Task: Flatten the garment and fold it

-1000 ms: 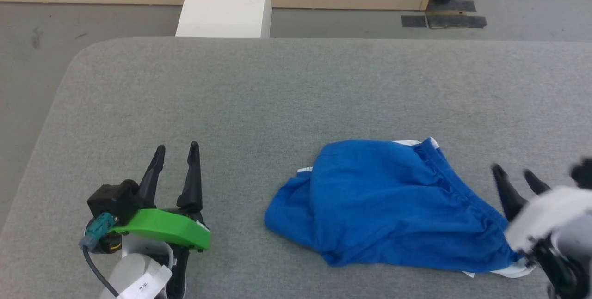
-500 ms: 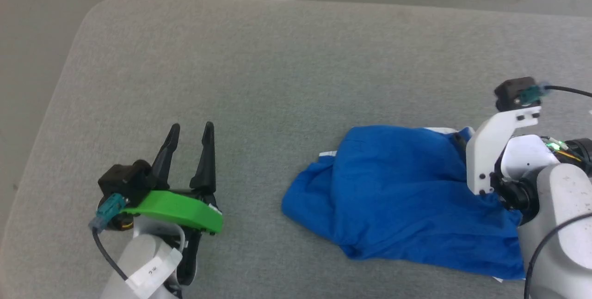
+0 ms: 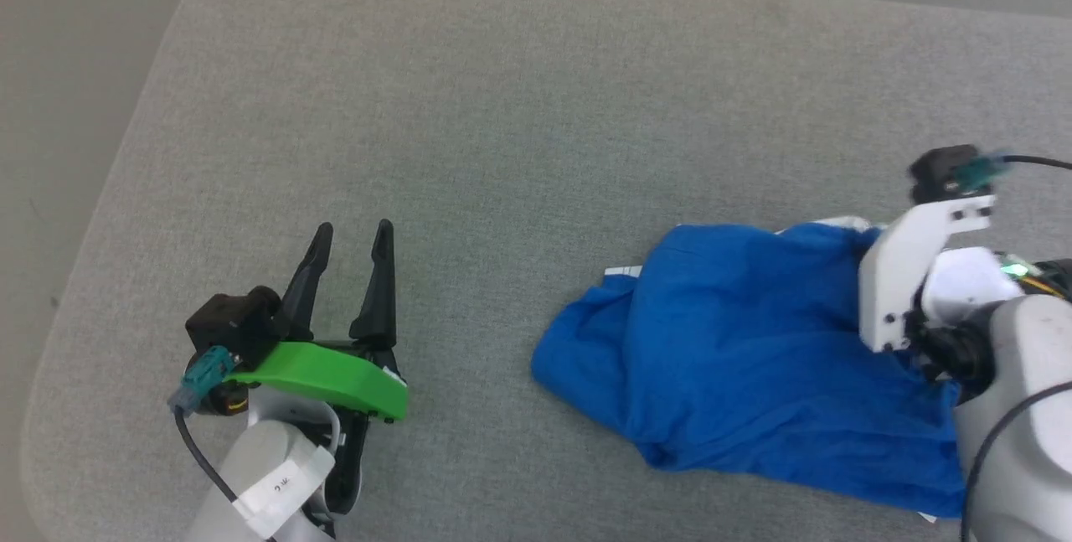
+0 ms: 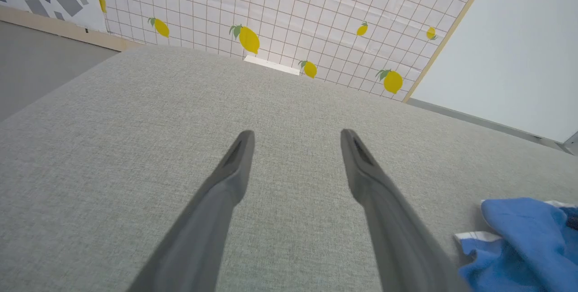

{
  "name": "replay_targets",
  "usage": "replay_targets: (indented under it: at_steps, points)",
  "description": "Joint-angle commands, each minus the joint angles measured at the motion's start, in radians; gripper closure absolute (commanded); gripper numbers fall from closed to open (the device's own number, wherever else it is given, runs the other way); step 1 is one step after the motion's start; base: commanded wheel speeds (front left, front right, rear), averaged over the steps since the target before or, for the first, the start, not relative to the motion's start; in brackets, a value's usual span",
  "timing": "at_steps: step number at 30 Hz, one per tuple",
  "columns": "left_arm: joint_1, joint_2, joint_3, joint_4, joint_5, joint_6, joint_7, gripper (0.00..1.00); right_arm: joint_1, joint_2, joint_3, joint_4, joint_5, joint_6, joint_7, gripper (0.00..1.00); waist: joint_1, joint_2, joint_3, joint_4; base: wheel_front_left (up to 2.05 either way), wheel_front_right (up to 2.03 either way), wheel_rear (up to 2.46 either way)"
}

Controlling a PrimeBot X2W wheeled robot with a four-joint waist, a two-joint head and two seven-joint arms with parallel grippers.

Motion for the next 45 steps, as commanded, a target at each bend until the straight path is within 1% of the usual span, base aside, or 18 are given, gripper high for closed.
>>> replay_targets:
  at_steps: [1, 3, 5, 9, 11, 14, 15, 16, 18, 23, 27, 30, 33, 34, 37, 40, 44, 45]
  points:
    - [-0.011, -0.005, -0.001, 0.003, -0.004, -0.005, -0.007, 0.00, 0.004, 0.003, -0.028, -0.017, 0.016, -0.002, -0.024, 1.00, 0.0000, 0.0000, -0.017, -0.010, 0.00, 0.00, 0.00]
    - [-0.009, -0.006, -0.004, 0.008, -0.005, -0.007, -0.008, 0.00, 0.019, 0.014, -0.101, -0.054, 0.036, -0.002, -0.058, 1.00, 0.0000, 0.0000, -0.032, -0.016, 0.00, 0.00, 0.00]
    - [-0.007, -0.005, -0.005, 0.010, -0.005, -0.008, -0.008, 0.00, 0.044, 0.021, -0.160, -0.082, 0.042, -0.002, -0.070, 1.00, 0.0000, 0.0000, -0.043, -0.021, 0.00, 0.00, 0.00]
    - [0.002, -0.001, -0.008, 0.015, -0.008, -0.009, -0.007, 0.00, 0.131, 0.047, -0.289, -0.121, 0.045, -0.002, -0.054, 1.00, 0.0000, 0.0000, -0.064, -0.035, 0.00, 0.00, 0.00]
    - [0.006, 0.000, -0.009, 0.016, -0.011, -0.009, -0.005, 0.00, 0.179, 0.060, -0.333, -0.122, 0.049, -0.002, -0.031, 1.00, 0.0000, 0.0000, -0.070, -0.040, 0.00, 0.00, 0.00]
    - [0.012, 0.004, -0.008, 0.015, -0.016, -0.008, -0.002, 0.00, 0.228, 0.079, -0.350, -0.132, 0.063, -0.002, -0.014, 1.00, 0.0000, 0.0000, -0.075, -0.052, 0.00, 0.00, 0.00]
    - [0.014, 0.006, -0.008, 0.015, -0.017, -0.007, 0.000, 0.00, 0.241, 0.085, -0.349, -0.137, 0.075, -0.002, -0.009, 0.89, 0.0000, 0.0000, -0.077, -0.056, 0.00, 0.00, 0.00]
    - [0.016, 0.007, -0.008, 0.015, -0.018, -0.007, 0.003, 0.00, 0.246, 0.088, -0.346, -0.145, 0.083, -0.002, -0.017, 0.00, 0.0000, 0.0000, -0.079, -0.061, 0.00, 0.00, 0.00]
    - [0.019, 0.011, -0.007, 0.015, -0.021, -0.006, 0.007, 0.00, 0.252, 0.093, -0.352, -0.168, 0.098, -0.002, -0.056, 0.00, 0.0000, 0.0000, -0.084, -0.067, 0.00, 0.00, 0.00]
    - [0.026, 0.014, -0.011, 0.015, -0.028, -0.003, 0.017, 0.00, 0.262, 0.100, -0.373, -0.235, 0.158, -0.002, -0.201, 0.00, 0.0000, 0.0000, -0.107, -0.076, 0.00, 0.00, 0.00]
    - [0.029, 0.009, -0.019, 0.011, -0.044, -0.007, 0.042, 0.00, 0.295, 0.100, -0.368, -0.250, 0.200, -0.002, -0.269, 0.00, 0.0000, 0.0000, -0.126, -0.092, 0.00, 0.00, 0.00]
    - [0.004, 0.001, -0.043, 0.011, -0.061, -0.015, 0.099, 0.00, 0.309, 0.100, -0.364, -0.261, 0.206, -0.002, -0.291, 0.00, 0.0000, 0.0000, -0.132, -0.106, 0.00, 0.00, 0.00]
    - [-0.067, -0.011, -0.094, 0.028, -0.069, -0.024, 0.218, 0.00, 0.311, 0.100, -0.356, -0.272, 0.202, -0.002, -0.297, 0.00, 0.0000, 0.0000, -0.129, -0.121, 0.00, 0.00, 0.00]
    - [-0.091, -0.018, -0.106, 0.039, -0.074, -0.020, 0.260, 0.00, 0.310, 0.100, -0.353, -0.273, 0.203, -0.002, -0.297, 0.00, 0.0000, 0.0000, -0.127, -0.126, 0.00, 0.00, 0.00]
    - [-0.184, -0.036, -0.164, 0.092, -0.081, 0.001, 0.461, 0.00, 0.305, 0.100, -0.339, -0.277, 0.204, -0.002, -0.297, 0.00, 0.0000, 0.0000, -0.115, -0.145, 0.00, 0.00, 0.00]
    - [-0.275, -0.041, -0.236, 0.149, -0.062, 0.018, 0.664, 0.00, 0.299, 0.100, -0.334, -0.267, 0.203, -0.002, -0.301, 0.00, 0.0000, 0.0000, -0.100, -0.165, 0.00, 0.00, 0.00]
    - [-0.349, -0.039, -0.320, 0.218, -0.019, 0.039, 0.873, 0.00, 0.296, 0.100, -0.326, -0.250, 0.210, -0.002, -0.311, 0.00, 0.0000, 0.0000, -0.081, -0.192, 0.00, 0.00, 0.00]
    - [-0.358, -0.034, -0.336, 0.234, -0.008, 0.045, 0.912, 0.00, 0.295, 0.100, -0.324, -0.247, 0.211, -0.002, -0.315, 0.00, 0.0000, 0.0000, -0.078, -0.199, 0.00, 0.00, 0.00]
